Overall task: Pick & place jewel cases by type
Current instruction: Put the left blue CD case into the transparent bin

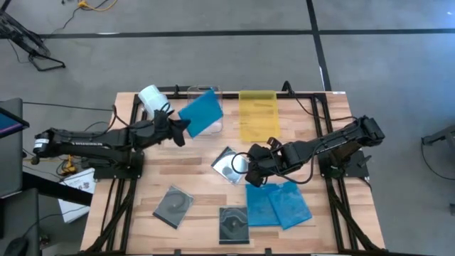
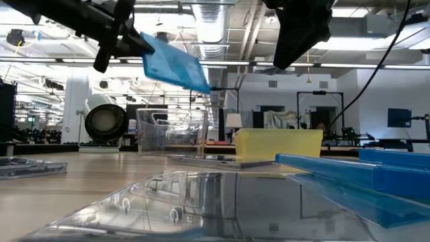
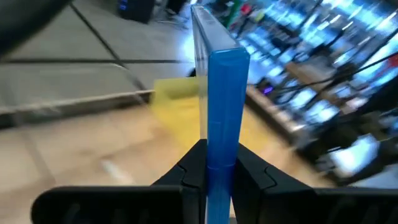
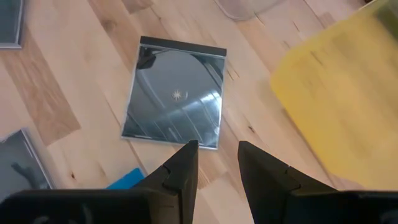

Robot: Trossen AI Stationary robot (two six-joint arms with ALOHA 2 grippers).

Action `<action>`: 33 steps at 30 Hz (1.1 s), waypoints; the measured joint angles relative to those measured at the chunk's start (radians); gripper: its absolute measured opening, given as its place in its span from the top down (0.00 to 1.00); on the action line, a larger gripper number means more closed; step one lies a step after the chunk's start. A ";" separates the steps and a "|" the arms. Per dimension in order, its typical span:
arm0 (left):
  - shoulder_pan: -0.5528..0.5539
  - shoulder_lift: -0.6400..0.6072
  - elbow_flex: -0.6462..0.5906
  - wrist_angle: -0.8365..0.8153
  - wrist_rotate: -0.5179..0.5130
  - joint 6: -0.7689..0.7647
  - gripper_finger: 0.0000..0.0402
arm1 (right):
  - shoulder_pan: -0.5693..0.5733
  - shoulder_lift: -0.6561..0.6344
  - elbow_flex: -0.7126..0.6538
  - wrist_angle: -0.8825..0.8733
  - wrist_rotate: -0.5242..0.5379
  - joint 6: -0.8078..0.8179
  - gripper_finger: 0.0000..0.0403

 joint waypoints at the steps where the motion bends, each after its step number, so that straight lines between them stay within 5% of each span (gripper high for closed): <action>1: 0.006 0.005 0.013 -0.029 -0.014 0.031 0.91 | 0.000 0.000 0.000 0.004 0.000 0.000 0.73; 11: 0.076 0.121 0.114 -0.135 -0.091 0.237 0.91 | -0.001 0.000 0.000 0.032 0.001 0.000 0.73; 26: 0.113 0.454 0.300 -0.193 -0.208 0.352 0.91 | -0.002 0.000 0.000 0.062 0.000 0.024 0.73; 33: 0.129 0.579 0.407 -0.364 -0.201 0.368 0.90 | 0.007 0.001 0.000 0.062 0.001 0.026 0.73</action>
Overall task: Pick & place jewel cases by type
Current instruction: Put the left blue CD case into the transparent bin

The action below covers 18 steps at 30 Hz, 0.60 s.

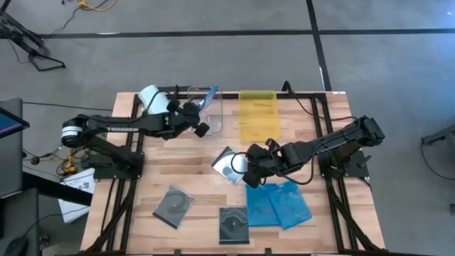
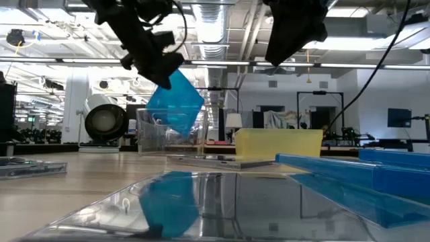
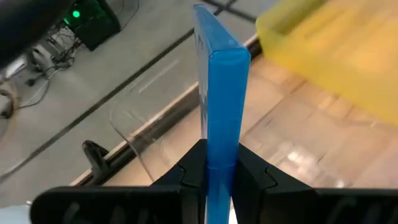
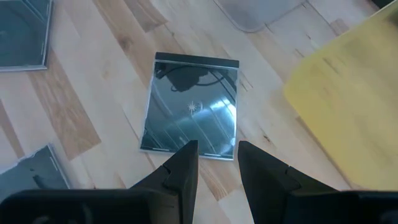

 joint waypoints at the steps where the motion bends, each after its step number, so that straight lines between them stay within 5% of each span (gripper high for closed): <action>1: 0.000 0.013 0.008 -0.015 -0.010 0.007 0.90 | 0.000 0.000 0.000 0.000 0.001 0.000 0.73; 18: 0.040 0.067 0.028 -0.111 -0.007 0.013 0.90 | -0.003 0.000 0.000 -0.001 0.028 -0.009 0.73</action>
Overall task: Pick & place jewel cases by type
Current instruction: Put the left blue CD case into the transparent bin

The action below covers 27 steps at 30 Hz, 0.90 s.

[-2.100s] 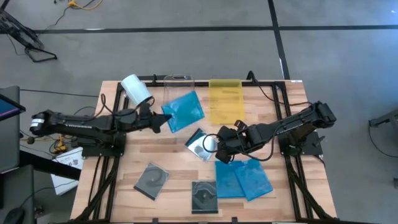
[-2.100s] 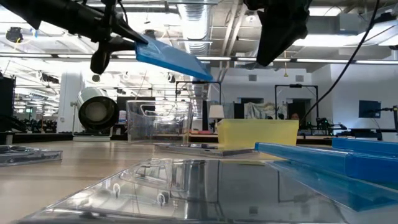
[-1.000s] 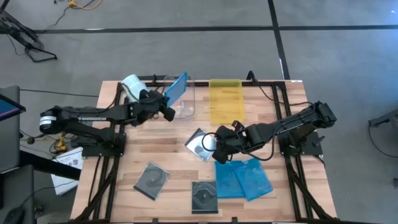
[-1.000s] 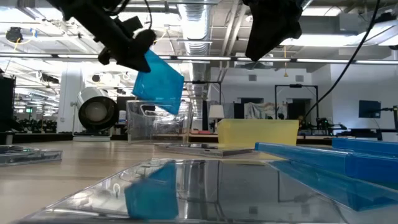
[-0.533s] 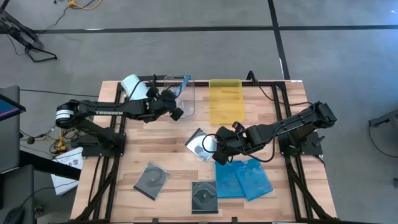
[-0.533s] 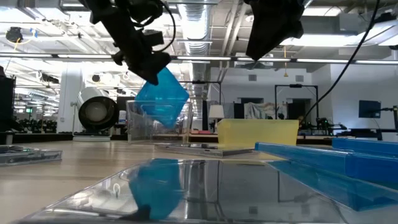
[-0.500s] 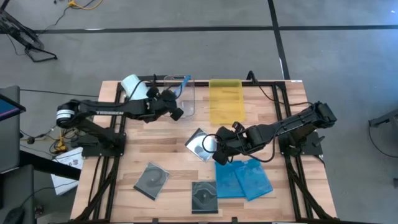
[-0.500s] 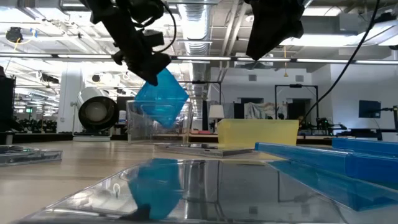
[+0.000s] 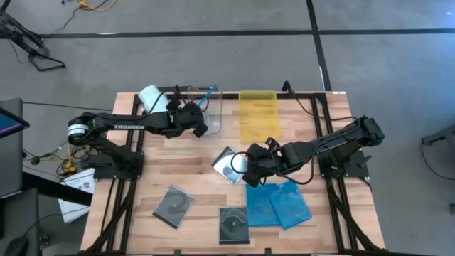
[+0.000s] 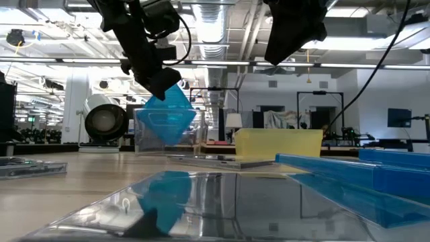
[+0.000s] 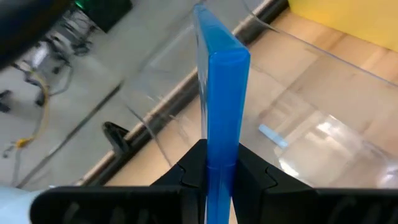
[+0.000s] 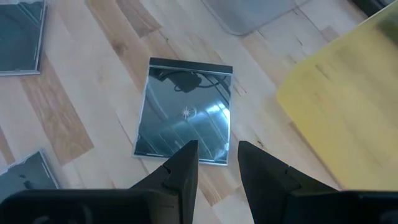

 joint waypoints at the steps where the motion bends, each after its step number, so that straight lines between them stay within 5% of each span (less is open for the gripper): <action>1: 0.004 0.000 0.000 -0.002 0.014 -0.003 0.90 | 0.000 0.000 0.000 0.000 0.001 0.000 0.73; 27: 0.009 -0.001 0.000 0.075 0.118 -0.016 0.61 | 0.000 0.000 0.000 0.000 0.001 0.000 0.73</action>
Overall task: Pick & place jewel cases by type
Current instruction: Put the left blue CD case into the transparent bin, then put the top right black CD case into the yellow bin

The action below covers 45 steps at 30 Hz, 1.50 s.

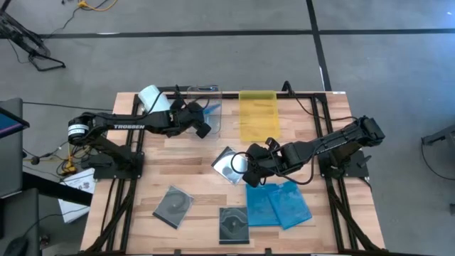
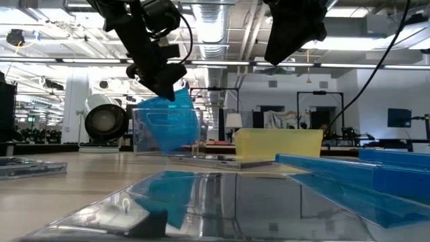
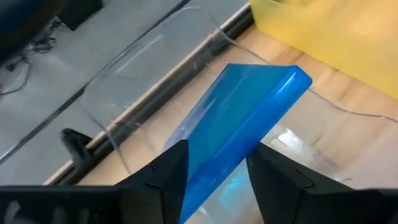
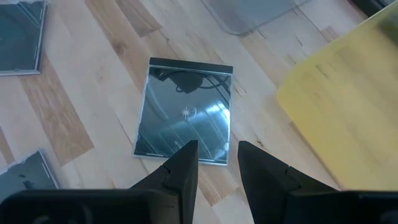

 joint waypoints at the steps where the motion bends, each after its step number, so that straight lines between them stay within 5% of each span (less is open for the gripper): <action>1: 0.000 0.000 0.000 0.001 0.015 0.001 0.60 | 0.000 0.000 0.000 0.000 0.000 -0.001 0.73; 16: 0.000 0.000 0.000 0.017 0.229 0.036 0.58 | 0.000 0.000 0.000 0.000 0.000 -0.017 0.73; 29: 0.000 -0.001 0.006 0.020 0.262 0.017 0.58 | 0.000 0.000 0.000 0.001 -0.001 -0.017 0.73; 39: -0.037 -0.034 0.292 -0.097 0.658 0.007 0.58 | 0.011 0.000 0.000 0.000 -0.007 -0.022 0.73; 45: -0.151 -0.098 0.323 -0.237 0.698 0.018 0.58 | 0.042 0.000 -0.002 0.004 -0.055 -0.007 0.73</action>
